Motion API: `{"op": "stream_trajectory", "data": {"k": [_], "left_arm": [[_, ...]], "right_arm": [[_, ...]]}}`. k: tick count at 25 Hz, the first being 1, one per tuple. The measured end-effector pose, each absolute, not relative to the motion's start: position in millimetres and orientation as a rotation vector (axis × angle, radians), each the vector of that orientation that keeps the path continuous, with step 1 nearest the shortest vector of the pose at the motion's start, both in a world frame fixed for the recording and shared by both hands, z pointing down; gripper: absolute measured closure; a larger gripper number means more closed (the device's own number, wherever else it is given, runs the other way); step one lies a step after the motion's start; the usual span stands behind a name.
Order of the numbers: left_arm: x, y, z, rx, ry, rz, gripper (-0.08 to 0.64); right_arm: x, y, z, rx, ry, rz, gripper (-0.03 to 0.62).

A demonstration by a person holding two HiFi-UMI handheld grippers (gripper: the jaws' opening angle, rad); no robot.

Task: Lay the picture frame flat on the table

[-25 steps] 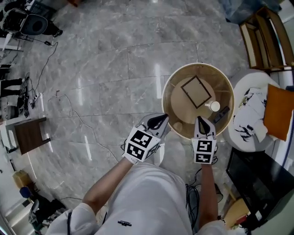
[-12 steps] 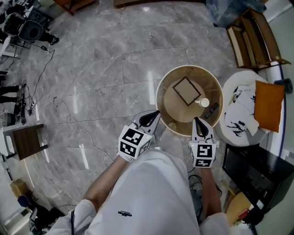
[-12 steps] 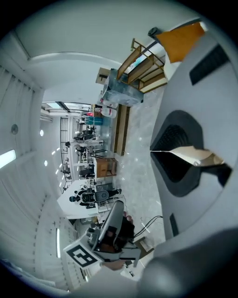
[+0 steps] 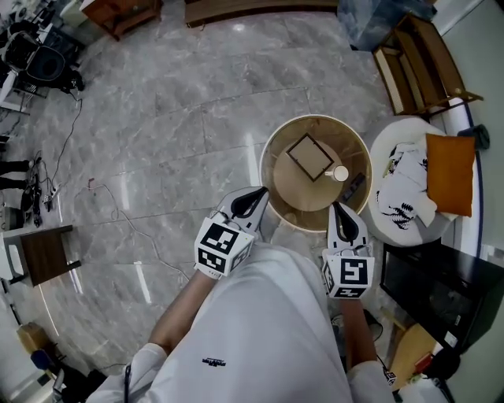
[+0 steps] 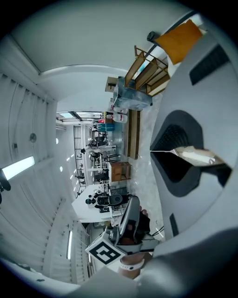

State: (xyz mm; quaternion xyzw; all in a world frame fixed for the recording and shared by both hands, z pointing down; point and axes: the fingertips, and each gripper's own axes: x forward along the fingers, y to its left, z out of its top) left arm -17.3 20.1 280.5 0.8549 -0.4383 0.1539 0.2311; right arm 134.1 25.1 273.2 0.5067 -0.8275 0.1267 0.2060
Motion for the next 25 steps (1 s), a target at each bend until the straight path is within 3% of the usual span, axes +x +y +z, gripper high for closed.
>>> {"op": "stream_trajectory", "data": {"k": [25], "left_arm": [[-3,34,262,2.409,-1.181,0.400,0.555]], "right_arm": [[132,38,260,1.457,-2.338,0.326,0.584]]}}
